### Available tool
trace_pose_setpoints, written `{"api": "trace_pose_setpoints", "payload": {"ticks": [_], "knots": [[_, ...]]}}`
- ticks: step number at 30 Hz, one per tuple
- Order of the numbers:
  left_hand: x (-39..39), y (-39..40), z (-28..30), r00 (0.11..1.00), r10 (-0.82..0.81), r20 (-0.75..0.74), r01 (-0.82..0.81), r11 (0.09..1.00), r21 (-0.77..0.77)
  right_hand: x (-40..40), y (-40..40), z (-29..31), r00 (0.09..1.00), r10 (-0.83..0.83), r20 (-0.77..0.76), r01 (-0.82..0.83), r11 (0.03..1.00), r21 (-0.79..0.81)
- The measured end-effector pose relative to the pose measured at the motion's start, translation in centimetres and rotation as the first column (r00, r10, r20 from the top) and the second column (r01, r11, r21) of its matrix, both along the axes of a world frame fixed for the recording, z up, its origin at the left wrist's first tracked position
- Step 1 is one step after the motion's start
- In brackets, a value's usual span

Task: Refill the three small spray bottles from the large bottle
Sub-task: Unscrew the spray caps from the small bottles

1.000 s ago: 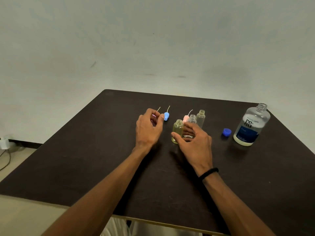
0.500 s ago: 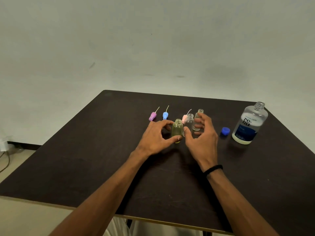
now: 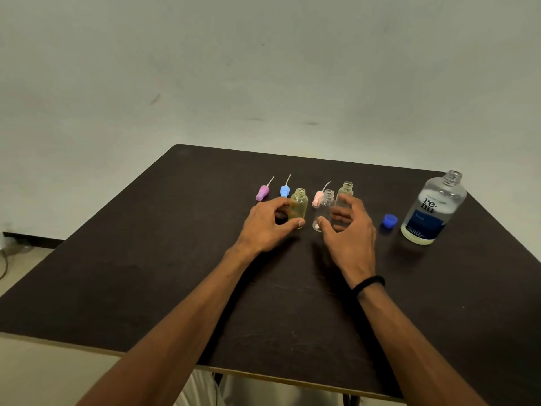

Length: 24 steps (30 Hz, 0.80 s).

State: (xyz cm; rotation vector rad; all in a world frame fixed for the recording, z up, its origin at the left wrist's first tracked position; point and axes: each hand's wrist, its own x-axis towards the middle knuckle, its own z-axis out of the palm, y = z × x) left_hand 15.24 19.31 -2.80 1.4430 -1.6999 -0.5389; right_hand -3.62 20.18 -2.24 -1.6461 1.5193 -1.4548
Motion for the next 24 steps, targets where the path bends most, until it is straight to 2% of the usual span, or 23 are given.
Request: {"api": "trace_pose_setpoints", "payload": {"ticks": [5,8,10,12,17,24], "knots": [[-0.1,-0.6,0.1,0.998,0.047,-0.031,-0.047,0.999,0.016,-0.3,0.1,0.0,0.999,-0.018,0.032,0.020,0.999,-0.050],[0.0,-0.6,0.0,0.999,0.046,-0.019,-0.046,0.999,0.015,-1.0,-0.1,0.3,0.988,-0.113,0.106,0.128,0.980,-0.154],[0.2,-0.7,-0.2,0.999,0.041,-0.012,-0.041,0.999,0.011,-1.7,-0.7,0.5,0.974,-0.182,0.137,0.203,0.965,-0.163],[0.2,-0.9,-0.4,0.999,0.038,-0.004,-0.038,0.999,0.013,-2.4,-1.7,0.6,0.974,-0.208,0.090,0.218,0.970,-0.110],[0.0,-0.8,-0.3,0.999,0.044,-0.005,-0.044,0.999,0.004,-3.3,-4.1,0.3,0.989,-0.113,-0.092,0.117,0.993,0.030],[0.2,-1.0,-0.5,0.999,0.046,-0.019,-0.046,0.999,0.009,-3.4,-4.7,-0.1,0.989,-0.121,-0.089,0.125,0.992,0.032]]}}
